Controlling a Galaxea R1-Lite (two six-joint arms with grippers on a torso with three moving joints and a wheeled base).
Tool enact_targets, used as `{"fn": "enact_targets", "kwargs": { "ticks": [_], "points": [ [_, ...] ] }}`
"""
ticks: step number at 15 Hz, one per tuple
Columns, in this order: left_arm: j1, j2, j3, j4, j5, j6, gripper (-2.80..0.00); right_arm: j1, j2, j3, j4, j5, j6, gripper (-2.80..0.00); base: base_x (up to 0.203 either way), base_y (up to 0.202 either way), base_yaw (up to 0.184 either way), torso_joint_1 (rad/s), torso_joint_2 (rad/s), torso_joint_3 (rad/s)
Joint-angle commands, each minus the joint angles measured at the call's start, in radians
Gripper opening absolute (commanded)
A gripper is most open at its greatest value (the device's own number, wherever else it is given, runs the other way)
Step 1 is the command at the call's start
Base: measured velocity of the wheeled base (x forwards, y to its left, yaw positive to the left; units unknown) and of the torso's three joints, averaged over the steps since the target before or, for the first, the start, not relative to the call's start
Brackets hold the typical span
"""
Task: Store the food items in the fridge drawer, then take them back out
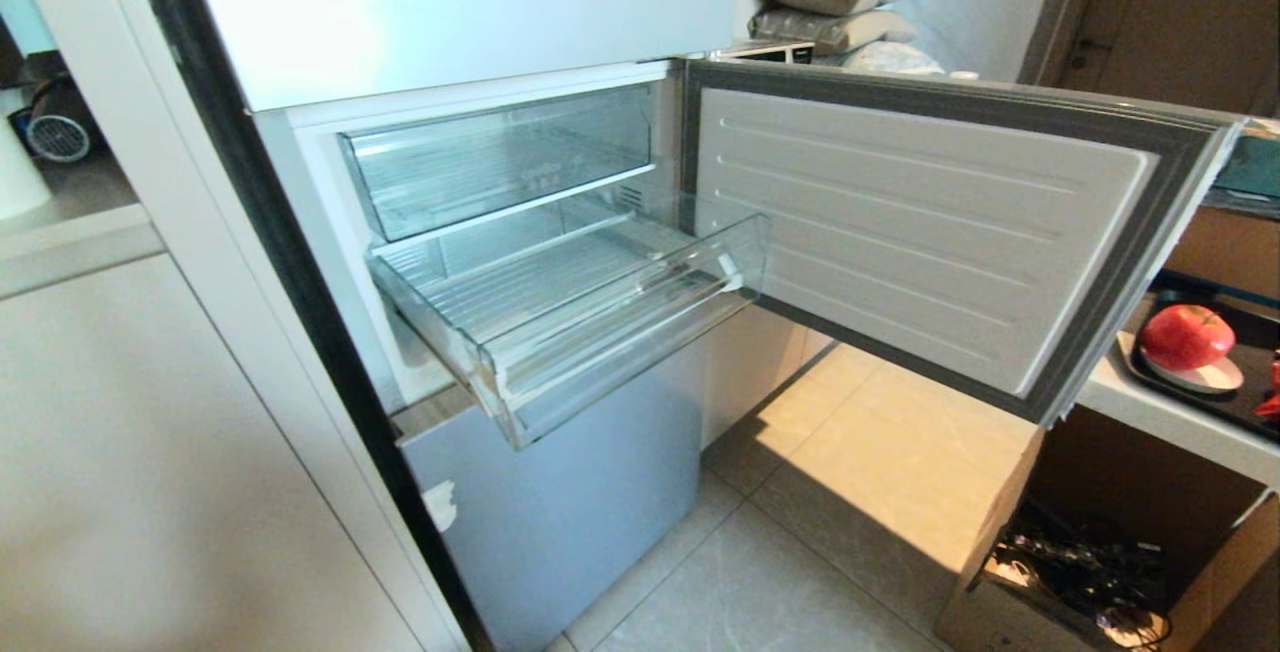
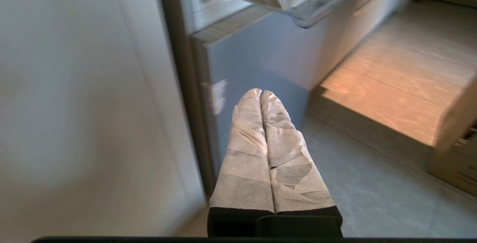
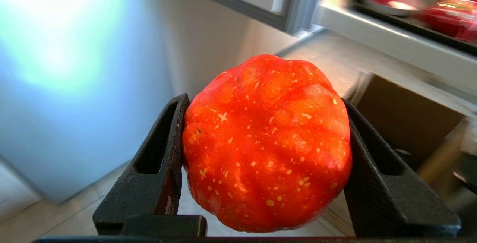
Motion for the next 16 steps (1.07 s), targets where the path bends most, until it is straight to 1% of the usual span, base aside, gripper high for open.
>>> {"fn": "enact_targets", "kwargs": {
  "ticks": [1, 13, 15, 16],
  "points": [
    [0.001, 0.000, 0.002, 0.000, 0.000, 0.000, -2.80, 0.000, 0.004, 0.002, 0.002, 0.000, -0.001, -2.80, 0.000, -0.005, 0.145, 0.002, 0.00, -0.002],
    [0.001, 0.001, 0.002, 0.000, 0.000, 0.000, -2.80, 0.000, 0.002, 0.001, -0.002, 0.000, 0.015, -2.80, 0.002, -0.008, 0.175, 0.002, 0.00, 0.002],
    [0.001, 0.000, 0.002, 0.000, 0.000, 0.000, -2.80, 0.000, 0.004, 0.002, 0.001, 0.008, -0.010, -2.80, -0.002, -0.004, 0.104, 0.005, 0.00, 0.005],
    [0.001, 0.000, 0.002, 0.000, 0.000, 0.000, -2.80, 0.000, 0.005, 0.002, 0.005, 0.012, -0.031, -2.80, 0.000, 0.000, 0.000, 0.000, 0.00, 0.000]
  ]
}}
